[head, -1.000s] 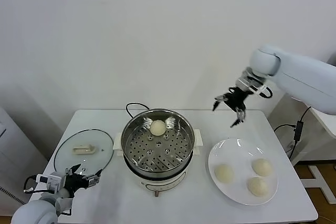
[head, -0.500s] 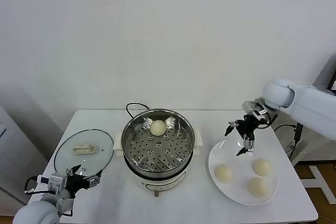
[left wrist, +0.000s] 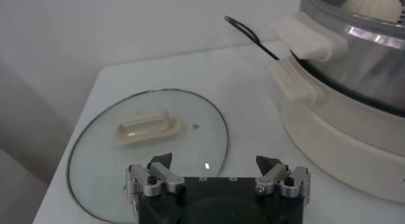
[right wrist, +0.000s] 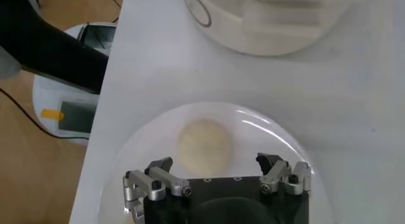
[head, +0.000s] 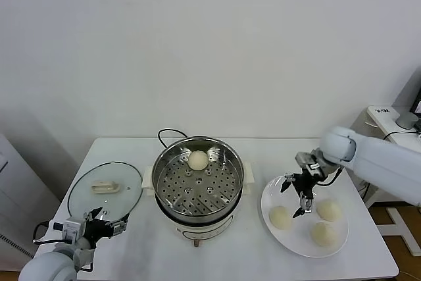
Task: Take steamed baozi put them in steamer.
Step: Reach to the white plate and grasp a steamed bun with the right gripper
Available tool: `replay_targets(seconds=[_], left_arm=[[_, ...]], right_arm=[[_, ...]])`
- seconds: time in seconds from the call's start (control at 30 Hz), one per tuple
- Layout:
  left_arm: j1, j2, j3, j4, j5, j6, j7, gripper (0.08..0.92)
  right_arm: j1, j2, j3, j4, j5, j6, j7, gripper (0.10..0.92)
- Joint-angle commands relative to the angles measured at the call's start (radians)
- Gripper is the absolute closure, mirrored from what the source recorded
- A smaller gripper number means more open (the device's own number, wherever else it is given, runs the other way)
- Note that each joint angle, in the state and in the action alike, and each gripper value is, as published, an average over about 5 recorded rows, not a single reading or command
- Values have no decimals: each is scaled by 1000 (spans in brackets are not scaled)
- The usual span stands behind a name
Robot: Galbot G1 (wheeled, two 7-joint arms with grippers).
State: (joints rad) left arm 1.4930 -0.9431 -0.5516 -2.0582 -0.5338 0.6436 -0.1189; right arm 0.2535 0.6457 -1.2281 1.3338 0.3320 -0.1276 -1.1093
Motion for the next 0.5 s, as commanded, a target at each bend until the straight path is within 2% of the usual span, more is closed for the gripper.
replay_targets(seconds=[0.03,0.33,0.5], left_arm=[[-1,0,0,2,3,0,0,177],[-3,-2,0,3,3,0,1,177],[-1,0,-1,6,3,-1,1,177]], right_arm=[[-100,26,45,-4,-41,-26,38,203],[-134,47,84,-43,-126,-24,43,205],[-151,51,100,-42,-136,-23,42,262]])
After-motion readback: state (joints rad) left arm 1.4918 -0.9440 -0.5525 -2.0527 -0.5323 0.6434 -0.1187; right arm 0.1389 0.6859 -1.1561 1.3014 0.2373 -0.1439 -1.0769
